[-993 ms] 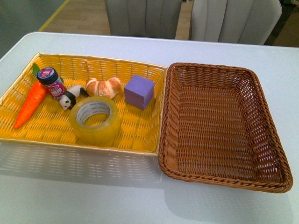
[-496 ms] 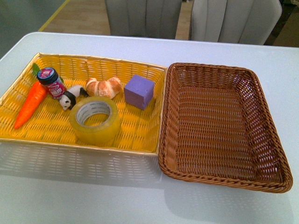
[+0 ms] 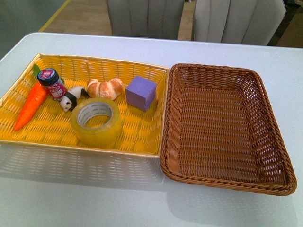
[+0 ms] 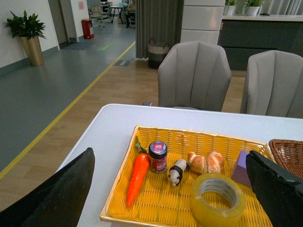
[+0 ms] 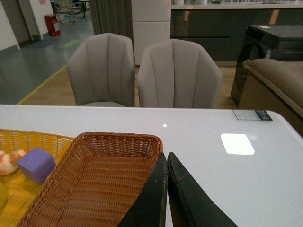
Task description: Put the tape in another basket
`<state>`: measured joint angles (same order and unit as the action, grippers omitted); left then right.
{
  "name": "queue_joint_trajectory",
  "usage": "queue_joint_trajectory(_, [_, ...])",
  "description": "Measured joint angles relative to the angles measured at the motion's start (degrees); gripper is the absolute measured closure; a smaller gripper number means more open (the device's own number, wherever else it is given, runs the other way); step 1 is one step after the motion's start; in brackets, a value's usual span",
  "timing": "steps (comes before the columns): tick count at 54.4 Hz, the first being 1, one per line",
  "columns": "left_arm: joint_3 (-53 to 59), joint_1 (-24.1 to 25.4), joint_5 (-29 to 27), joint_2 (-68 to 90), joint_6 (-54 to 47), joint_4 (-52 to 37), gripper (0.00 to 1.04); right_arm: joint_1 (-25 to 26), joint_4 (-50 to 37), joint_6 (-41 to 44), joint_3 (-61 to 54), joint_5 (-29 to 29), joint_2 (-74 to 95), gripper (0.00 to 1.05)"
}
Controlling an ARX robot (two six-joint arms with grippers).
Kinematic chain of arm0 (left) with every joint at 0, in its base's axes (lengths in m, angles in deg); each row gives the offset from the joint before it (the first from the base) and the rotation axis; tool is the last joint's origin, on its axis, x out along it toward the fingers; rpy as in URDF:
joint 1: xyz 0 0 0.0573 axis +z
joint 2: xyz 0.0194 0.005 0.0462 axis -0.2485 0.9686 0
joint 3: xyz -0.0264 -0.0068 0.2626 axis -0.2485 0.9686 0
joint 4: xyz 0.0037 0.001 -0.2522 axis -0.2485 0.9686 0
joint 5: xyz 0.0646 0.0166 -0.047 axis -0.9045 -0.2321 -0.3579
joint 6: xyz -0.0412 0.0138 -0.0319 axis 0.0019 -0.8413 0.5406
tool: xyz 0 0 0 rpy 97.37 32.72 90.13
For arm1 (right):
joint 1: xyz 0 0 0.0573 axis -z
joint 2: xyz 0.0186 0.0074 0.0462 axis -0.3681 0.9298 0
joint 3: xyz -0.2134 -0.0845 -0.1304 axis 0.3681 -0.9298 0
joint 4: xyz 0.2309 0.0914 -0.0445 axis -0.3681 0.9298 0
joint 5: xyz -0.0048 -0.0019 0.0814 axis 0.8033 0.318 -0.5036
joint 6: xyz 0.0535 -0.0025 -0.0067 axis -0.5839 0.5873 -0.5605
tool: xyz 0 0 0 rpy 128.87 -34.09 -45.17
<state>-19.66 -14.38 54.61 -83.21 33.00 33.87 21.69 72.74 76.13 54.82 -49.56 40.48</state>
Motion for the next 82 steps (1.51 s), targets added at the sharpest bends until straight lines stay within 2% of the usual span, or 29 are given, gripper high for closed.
queue_joint_trajectory(4, [0.0,0.0,0.0,0.0,0.0,0.0,0.09,0.0,1.4,0.0,0.0,0.0,-1.4,1.03])
queue_joint_trajectory(6, [0.0,0.0,0.0,0.0,0.0,0.0,0.09,0.0,7.9,0.0,0.0,-0.2,-6.0,1.03])
queue_joint_trajectory(8, [0.0,0.0,0.0,0.0,0.0,0.0,0.09,0.0,10.3,0.0,0.0,0.0,-9.1,1.03])
queue_joint_trajectory(17, [0.0,0.0,0.0,0.0,0.0,0.0,0.09,0.0,10.8,0.1,0.0,0.0,-10.4,1.02])
queue_joint_trajectory(34, [0.0,0.0,0.0,0.0,0.0,0.0,0.09,0.0,10.8,0.0,0.0,0.0,-10.5,0.49])
queue_joint_trajectory(35, [-0.2,0.4,1.8,0.5,0.9,0.6,0.09,0.0,10.8,0.0,0.0,0.0,-10.5,0.45])
queue_joint_trajectory(36, [-1.9,2.9,10.0,2.7,3.1,5.4,0.09,0.0,10.9,0.0,0.0,0.1,-10.5,0.40])
queue_joint_trajectory(39, [-4.9,6.5,20.3,9.3,7.7,10.2,0.09,0.0,10.9,0.0,0.0,-0.1,-10.5,0.31])
queue_joint_trajectory(41, [-5.8,7.5,26.0,13.5,11.0,9.7,0.09,0.0,10.9,0.0,0.0,-0.1,-10.5,0.26])
queue_joint_trajectory(43, [-6.5,7.7,30.1,18.7,13.4,6.9,0.09,0.0,10.9,0.0,0.0,0.0,-10.6,0.19])
queue_joint_trajectory(47, [-7.9,6.6,31.2,27.4,15.9,-0.7,0.09,0.0,10.9,0.0,0.0,0.0,-10.6,0.08])
queue_joint_trajectory(56, [-11.2,3.2,26.9,49.7,16.8,-19.5,0.09,0.0,10.9,0.0,0.0,0.0,-10.6,0.09])
queue_joint_trajectory(59, [-13.9,2.0,25.1,63.0,16.7,-29.4,0.09,0.0,10.9,0.0,0.0,0.0,-10.6,0.09])
queue_joint_trajectory(64, [-17.8,1.2,23.1,77.2,16.5,-36.3,0.09,0.0,10.9,0.0,0.0,0.0,-10.6,0.09])
queue_joint_trajectory(72, [-24.0,-0.4,20.8,93.6,16.3,-39.8,0.09,0.0,10.9,0.0,0.0,0.0,-10.6,0.09])
queue_joint_trajectory(82, [-30.3,-2.7,18.3,105.3,15.9,-40.6,0.09,0.0,10.9,0.0,0.0,0.0,-10.6,0.09])
